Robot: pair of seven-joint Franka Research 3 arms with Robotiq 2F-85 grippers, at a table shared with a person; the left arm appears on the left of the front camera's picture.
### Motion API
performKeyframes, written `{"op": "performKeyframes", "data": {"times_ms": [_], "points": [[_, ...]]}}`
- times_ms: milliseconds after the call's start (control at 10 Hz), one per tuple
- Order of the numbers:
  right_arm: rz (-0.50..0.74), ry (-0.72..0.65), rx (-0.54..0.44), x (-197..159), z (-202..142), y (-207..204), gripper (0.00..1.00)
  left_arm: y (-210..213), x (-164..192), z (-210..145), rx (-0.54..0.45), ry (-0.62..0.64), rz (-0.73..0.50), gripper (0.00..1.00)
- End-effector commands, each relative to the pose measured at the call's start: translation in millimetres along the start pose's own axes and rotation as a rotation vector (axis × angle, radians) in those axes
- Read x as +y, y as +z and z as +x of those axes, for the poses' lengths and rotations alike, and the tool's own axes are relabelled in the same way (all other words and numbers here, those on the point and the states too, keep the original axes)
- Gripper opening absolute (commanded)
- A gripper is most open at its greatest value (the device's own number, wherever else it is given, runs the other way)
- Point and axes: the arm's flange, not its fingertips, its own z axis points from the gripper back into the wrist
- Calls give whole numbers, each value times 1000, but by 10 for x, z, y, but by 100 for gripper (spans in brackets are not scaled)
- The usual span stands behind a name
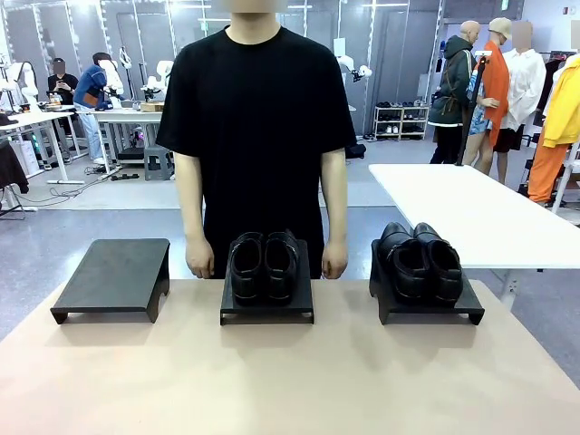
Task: Place the shoes on the stand as instructed by the person.
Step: Pick up another pair of Shoes and place it on the Shoes Stand indicated by the person.
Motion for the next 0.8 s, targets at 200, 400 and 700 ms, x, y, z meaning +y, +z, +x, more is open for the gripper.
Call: {"op": "performKeyframes", "data": {"times_ms": [200,400,700], "points": [[0,22,15,23,-42,-3,100,-14,-21,-16,-11,-17,5,100],[0,22,15,23,-42,-3,100,-14,-21,-16,-11,-17,5,100],[0,22,15,23,-42,-3,100,-14,-21,-16,-11,-17,5,100]]}}
